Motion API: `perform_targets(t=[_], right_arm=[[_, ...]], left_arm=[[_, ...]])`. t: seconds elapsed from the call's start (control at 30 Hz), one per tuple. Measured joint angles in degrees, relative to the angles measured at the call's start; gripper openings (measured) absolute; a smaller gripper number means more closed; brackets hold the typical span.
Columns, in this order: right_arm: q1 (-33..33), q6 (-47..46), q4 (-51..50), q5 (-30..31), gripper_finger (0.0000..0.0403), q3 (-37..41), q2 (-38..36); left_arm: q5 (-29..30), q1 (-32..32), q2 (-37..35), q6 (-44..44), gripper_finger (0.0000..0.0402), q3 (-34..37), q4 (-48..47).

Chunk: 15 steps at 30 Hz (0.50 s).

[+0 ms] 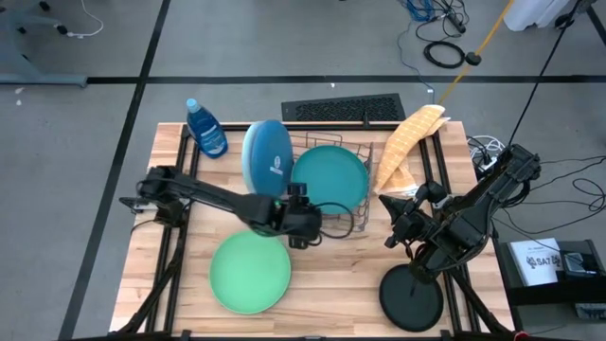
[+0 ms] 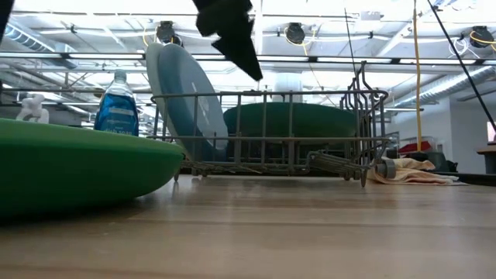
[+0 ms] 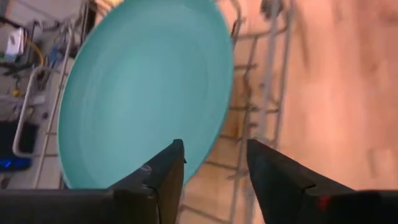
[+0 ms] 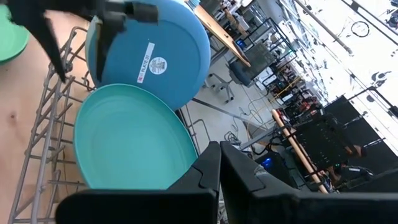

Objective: Sort dishes
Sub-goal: Put the green plate into the dish rack

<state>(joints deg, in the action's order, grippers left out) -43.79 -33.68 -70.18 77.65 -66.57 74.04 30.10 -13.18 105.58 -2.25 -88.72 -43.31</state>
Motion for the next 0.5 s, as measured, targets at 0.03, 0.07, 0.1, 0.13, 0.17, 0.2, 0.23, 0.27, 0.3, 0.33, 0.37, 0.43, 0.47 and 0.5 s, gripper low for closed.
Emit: perform_targets(t=[0.03, 0.07, 0.1, 0.13, 0.17, 0.2, 0.23, 0.27, 0.3, 0.33, 0.37, 0.43, 0.47, 0.5], right_arm=[[0.0, 0.33, 0.23, -0.05, 0.0, 0.0, -0.02], [0.0, 0.53, 0.41, -0.04, 0.0, 0.0, -0.01], [-0.02, 0.59, 0.42, -0.04, 0.0, 0.0, 0.0], [-0.02, 0.62, 0.42, -0.07, 0.0, 0.0, -0.02], [-0.02, 0.62, 0.42, -0.07, 0.0, 0.0, -0.01], [-0.02, 0.64, 0.42, -0.05, 0.0, 0.0, 0.0], [-0.02, 0.64, 0.42, -0.05, 0.0, 0.0, 0.0], [-0.02, 0.64, 0.42, -0.07, 0.0, 0.0, -0.01], [-0.02, 0.64, 0.42, -0.05, 0.0, 0.0, 0.0], [-0.02, 0.72, 0.42, -0.05, 0.0, 0.0, -0.02], [-0.02, 0.87, 0.48, -0.05, 0.0, 0.0, 0.0], [-0.02, 1.41, 0.85, -0.05, 0.0, 0.0, 0.0], [-0.02, 1.69, 1.08, -0.05, 0.0, 0.0, -0.02], [-0.02, 1.8, 1.14, -0.05, 0.0, 0.0, 0.0]], left_arm=[[0.04, 0.38, 1.25, 0.03, 0.0162, -1.74, -2.1], [0.05, 0.83, 2.35, 0.21, 0.0155, -3.15, -3.94], [0.1, 1.26, 3.57, 0.21, 0.0148, -4.62, -5.81], [0.1, 1.66, 4.57, 0.22, 0.0141, -5.85, -7.36], [0.1, 2.08, 5.37, 0.25, 0.0135, -6.82, -8.49], [0.1, 2.43, 6.12, 0.25, 0.0129, -7.69, -9.51], [0.06, 2.74, 6.72, 0.24, 0.0123, -8.52, -10.4], [-0.25, 3.05, 7.27, 0.25, 0.0119, -9.26, -11.35], [-1.16, 3.4, 7.83, 0.23, 0.0115, -9.92, -12.29], [-2.17, 3.67, 8.29, 0.18, 0.0112, -10.34, -13.01], [-2.98, 3.9, 8.64, 0.03, 0.011, -10.45, -13.53], [-3.58, 4.25, 9.39, -0.32, 0.011, -10.44, -13.97], [-3.62, 4.28, 9.63, -0.73, 0.011, -10.45, -13.94], [-3.78, 4.28, 9.75, -1.12, 0.0111, -10.43, -14.22]])
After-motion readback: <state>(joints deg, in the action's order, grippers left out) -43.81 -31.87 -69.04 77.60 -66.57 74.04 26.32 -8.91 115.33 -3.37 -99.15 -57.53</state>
